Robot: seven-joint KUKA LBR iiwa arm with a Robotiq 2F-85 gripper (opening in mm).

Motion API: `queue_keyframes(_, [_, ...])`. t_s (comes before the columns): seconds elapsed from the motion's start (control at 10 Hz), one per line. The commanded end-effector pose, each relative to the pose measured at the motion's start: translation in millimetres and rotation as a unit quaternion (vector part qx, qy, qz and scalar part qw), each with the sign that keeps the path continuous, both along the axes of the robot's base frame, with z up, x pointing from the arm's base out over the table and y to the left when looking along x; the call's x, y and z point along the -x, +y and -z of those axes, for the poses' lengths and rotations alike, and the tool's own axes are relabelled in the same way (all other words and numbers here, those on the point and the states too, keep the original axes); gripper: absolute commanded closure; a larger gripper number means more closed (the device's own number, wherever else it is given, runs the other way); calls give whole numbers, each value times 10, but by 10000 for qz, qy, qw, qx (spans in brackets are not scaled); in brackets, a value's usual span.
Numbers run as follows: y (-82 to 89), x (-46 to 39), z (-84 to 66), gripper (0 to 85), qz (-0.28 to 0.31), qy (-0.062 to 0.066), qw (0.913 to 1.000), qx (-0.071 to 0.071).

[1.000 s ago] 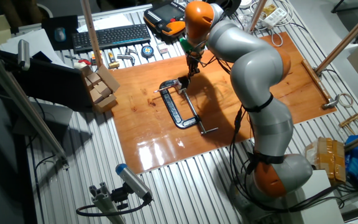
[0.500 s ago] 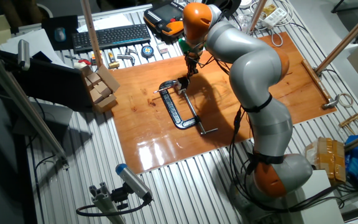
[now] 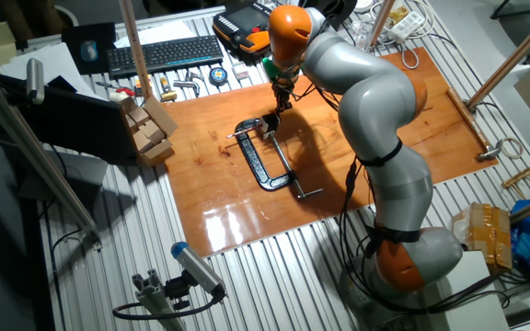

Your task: Sharpen the pencil with a pencil sharpener

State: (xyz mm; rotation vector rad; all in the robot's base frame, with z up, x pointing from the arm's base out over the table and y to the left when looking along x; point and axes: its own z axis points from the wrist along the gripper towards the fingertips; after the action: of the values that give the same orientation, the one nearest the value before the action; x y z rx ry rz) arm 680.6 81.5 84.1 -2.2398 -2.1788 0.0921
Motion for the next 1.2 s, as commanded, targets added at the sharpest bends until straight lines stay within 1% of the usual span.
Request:
queue_keyframes(0.0, [1,-9,6,850,-31,-44,10000,48])
queue_keyframes(0.1, [-3,-18,7,850,-65,-127,9999,78])
queue_keyframes(0.2, [-4,-24,14,850,-84,-265,9996,40])
queue_keyframes(0.3, [-1,-27,18,850,-117,-364,9993,-6])
queue_keyframes(0.4, [-3,-30,27,850,-139,-402,9991,-60])
queue_keyframes(0.7, [0,-39,110,850,-156,-532,9984,-82])
queue_keyframes(0.9, [0,-36,140,850,-196,-539,9983,-59])
queue_keyframes(1.1, [-4,-34,196,850,-219,-584,9980,-65])
